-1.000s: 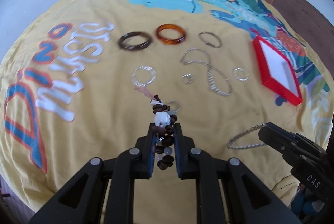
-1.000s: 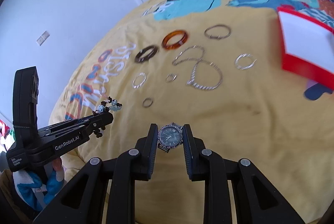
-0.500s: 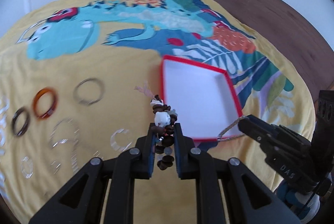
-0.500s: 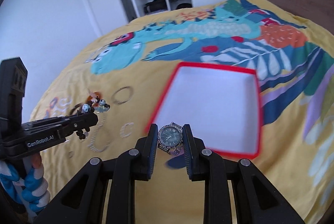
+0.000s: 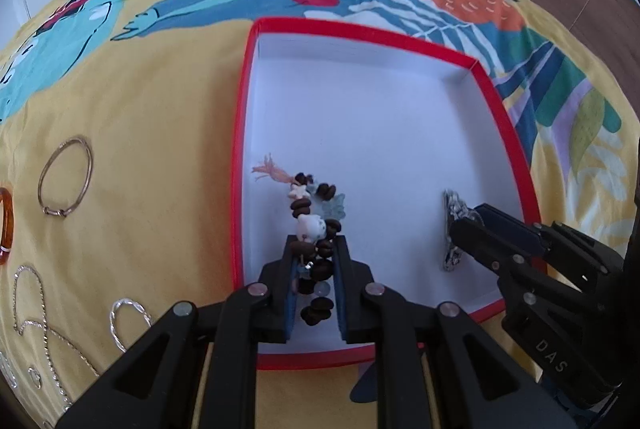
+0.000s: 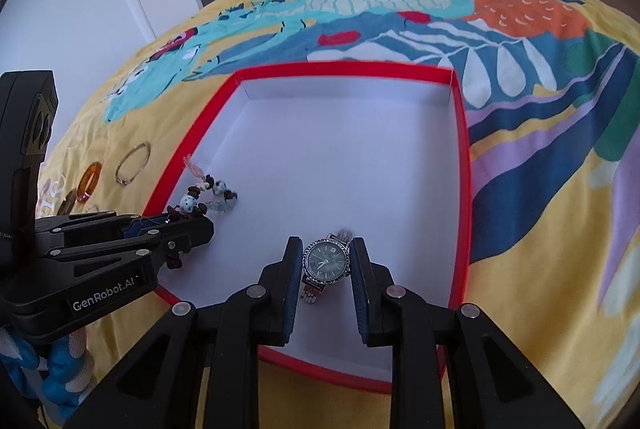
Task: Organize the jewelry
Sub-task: 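Carry both items into the red box and open both tools to release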
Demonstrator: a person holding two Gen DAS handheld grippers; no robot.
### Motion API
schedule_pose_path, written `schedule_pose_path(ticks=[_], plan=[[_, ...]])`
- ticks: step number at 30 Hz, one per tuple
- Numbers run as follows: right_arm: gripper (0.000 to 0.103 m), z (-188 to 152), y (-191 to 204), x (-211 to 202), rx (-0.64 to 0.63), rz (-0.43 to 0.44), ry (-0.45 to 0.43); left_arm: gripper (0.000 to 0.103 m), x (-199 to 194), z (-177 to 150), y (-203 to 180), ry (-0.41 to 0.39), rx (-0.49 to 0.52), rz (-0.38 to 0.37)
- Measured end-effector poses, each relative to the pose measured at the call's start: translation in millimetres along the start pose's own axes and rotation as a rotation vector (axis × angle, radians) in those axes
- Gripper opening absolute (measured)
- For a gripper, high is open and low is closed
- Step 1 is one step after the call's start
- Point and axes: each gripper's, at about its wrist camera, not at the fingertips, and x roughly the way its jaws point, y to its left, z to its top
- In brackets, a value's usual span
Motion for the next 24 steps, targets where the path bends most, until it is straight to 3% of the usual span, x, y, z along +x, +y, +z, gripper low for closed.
schedule_pose_path(ticks=[5,17,22,24], plan=[[0.022,-3.1,4.1,6.8,-0.070,-0.035,0.029,0.014,0.4,-11.5,-6.1,0.028,-0.019,0.055],[0.025,-3.4,-5.6,0.8,-0.162,-0.066,0.095,0.015,-16.1,-44.9,-11.2,0.110,-0.218,0.038],[0.031,-3.8,-6.9,-12.0,-0.141,-0.069,0.082,0.016,-23.2,-41.5,-13.5,0.066,-0.189,0.010],[0.035,-3.7,-5.7,-20.8,-0.138,-0.068,0.068,0.029,-29.1,-36.7,-15.3,0.026,-0.155,0.012]])
